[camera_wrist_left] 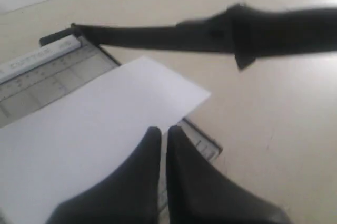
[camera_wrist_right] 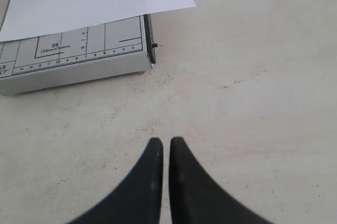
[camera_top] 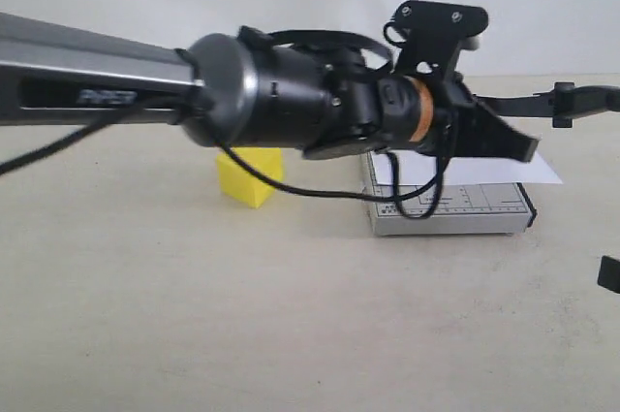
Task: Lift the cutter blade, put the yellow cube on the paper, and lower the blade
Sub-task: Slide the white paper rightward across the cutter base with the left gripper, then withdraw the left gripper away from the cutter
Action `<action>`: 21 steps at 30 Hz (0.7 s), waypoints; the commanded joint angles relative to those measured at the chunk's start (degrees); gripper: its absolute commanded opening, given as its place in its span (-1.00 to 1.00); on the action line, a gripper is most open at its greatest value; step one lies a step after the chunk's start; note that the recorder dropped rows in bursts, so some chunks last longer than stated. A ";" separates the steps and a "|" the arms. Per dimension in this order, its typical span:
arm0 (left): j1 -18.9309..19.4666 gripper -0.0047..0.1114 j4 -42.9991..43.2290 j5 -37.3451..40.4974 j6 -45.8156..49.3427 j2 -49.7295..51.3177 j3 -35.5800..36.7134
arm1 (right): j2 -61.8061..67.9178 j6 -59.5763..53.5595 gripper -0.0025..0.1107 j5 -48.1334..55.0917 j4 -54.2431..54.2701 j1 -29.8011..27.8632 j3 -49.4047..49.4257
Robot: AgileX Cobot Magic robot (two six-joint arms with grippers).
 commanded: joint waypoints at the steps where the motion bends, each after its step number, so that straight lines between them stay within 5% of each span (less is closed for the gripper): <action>1: 4.46 -0.84 5.68 -4.36 0.31 -13.16 15.07 | 0.14 0.02 -0.86 0.23 1.04 -0.08 -0.29; 5: 10.19 -0.84 5.99 -4.67 6.29 -23.75 25.14 | 0.14 0.02 -0.86 0.23 1.04 -0.08 -0.29; 11: 17.57 -0.84 25.33 10.95 38.47 -35.60 36.48 | 0.14 0.02 -0.86 0.23 1.04 -0.08 -0.29; 17: 24.93 -0.84 13.79 10.72 29.57 -46.74 42.40 | 0.14 0.02 -0.86 0.23 1.04 -0.08 -0.29; 21: 35.89 -0.84 12.64 6.95 19.09 -58.18 49.36 | 0.14 0.02 -0.86 0.23 1.04 -0.08 -0.29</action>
